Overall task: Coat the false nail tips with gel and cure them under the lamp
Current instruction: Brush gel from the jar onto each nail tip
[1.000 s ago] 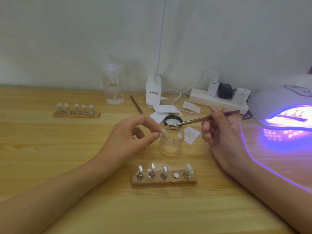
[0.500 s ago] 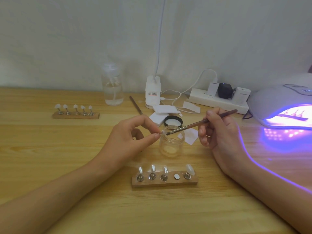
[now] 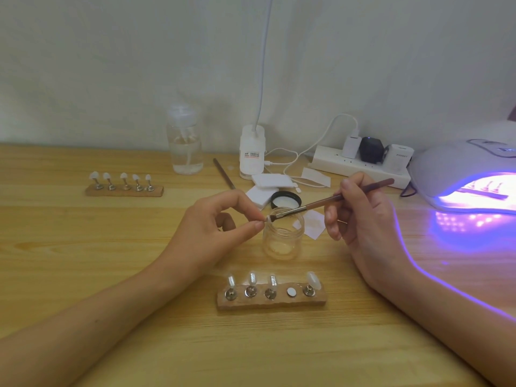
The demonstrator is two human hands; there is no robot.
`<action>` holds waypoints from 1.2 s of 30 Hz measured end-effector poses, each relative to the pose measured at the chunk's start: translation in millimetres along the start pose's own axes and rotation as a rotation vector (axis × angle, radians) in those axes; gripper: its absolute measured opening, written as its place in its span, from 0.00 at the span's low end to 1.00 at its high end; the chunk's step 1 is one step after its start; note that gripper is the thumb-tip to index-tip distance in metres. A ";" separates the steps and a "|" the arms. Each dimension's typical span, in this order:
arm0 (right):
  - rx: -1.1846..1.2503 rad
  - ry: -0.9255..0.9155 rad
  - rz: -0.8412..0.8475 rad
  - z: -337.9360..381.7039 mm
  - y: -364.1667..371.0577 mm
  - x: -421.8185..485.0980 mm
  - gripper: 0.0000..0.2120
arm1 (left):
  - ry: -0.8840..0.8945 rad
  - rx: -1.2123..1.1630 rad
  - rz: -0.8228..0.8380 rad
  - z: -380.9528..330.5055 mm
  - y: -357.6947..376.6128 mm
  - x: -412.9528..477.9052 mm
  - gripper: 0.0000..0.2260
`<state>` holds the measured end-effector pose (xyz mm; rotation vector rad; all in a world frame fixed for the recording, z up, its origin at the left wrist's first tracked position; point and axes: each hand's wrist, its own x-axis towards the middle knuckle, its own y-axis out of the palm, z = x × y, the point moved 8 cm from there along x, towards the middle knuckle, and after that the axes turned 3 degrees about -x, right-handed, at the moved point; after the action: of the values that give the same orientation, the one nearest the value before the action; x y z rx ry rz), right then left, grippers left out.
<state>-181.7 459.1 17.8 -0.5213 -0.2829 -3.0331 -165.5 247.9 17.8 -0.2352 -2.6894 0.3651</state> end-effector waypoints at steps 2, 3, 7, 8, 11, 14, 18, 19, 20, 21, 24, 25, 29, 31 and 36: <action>-0.027 0.012 -0.030 -1.8 -3.1 0.0 0.13 | 0.006 0.001 0.001 -0.7 0.2 -0.1 0.05; -0.019 0.018 -0.046 -2.5 -5.3 0.2 0.13 | 0.009 0.001 0.003 -1.1 0.4 -0.1 0.05; 0.043 0.005 -0.014 -0.1 -1.9 1.1 0.12 | 0.019 0.001 -0.001 -2.2 0.1 -0.1 0.05; 0.030 0.007 -0.005 -0.3 -0.4 0.9 0.12 | 0.020 0.002 -0.002 -2.2 0.0 0.0 0.05; -0.028 0.028 -0.038 -3.0 -3.9 0.3 0.12 | 0.020 0.004 -0.001 -2.2 0.4 -0.2 0.05; 0.012 0.017 -0.051 -1.5 -6.1 0.1 0.13 | 0.020 0.003 0.001 -2.8 0.4 -0.3 0.05; -0.009 0.004 -0.006 0.3 0.0 -0.4 0.12 | 0.017 0.006 -0.004 -1.9 -0.1 0.2 0.04; -0.028 0.012 -0.020 -0.8 -1.3 -0.4 0.12 | 0.017 0.006 -0.003 -1.9 0.1 0.2 0.04; -0.038 0.018 -0.037 -1.8 -3.4 -0.4 0.12 | 0.019 0.007 -0.001 -2.2 0.3 0.0 0.04; -0.037 0.022 -0.050 -2.2 -5.1 -0.4 0.13 | 0.020 0.007 0.000 -2.4 0.6 -0.1 0.04; 0.002 0.005 -0.035 0.4 -3.9 -0.1 0.12 | 0.017 0.006 0.002 -2.4 0.4 -0.3 0.04; 0.008 -0.002 -0.019 1.3 -2.1 -0.2 0.12 | 0.017 0.006 0.000 -2.3 0.0 -0.2 0.04; -0.041 0.010 -0.030 -0.3 -2.7 -0.2 0.12 | 0.016 0.015 0.002 -2.6 0.5 0.0 0.04; -0.022 0.016 -0.051 -1.0 -5.0 0.1 0.13 | 0.014 0.018 0.003 -2.7 1.2 0.1 0.04; -0.007 0.007 -0.006 0.7 0.1 -0.6 0.12 | -0.001 0.009 0.002 -2.1 0.5 -0.8 0.04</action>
<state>-180.9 459.2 18.2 -0.5114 -0.2742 -3.0424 -163.8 248.6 19.2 -0.2348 -2.6883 0.3781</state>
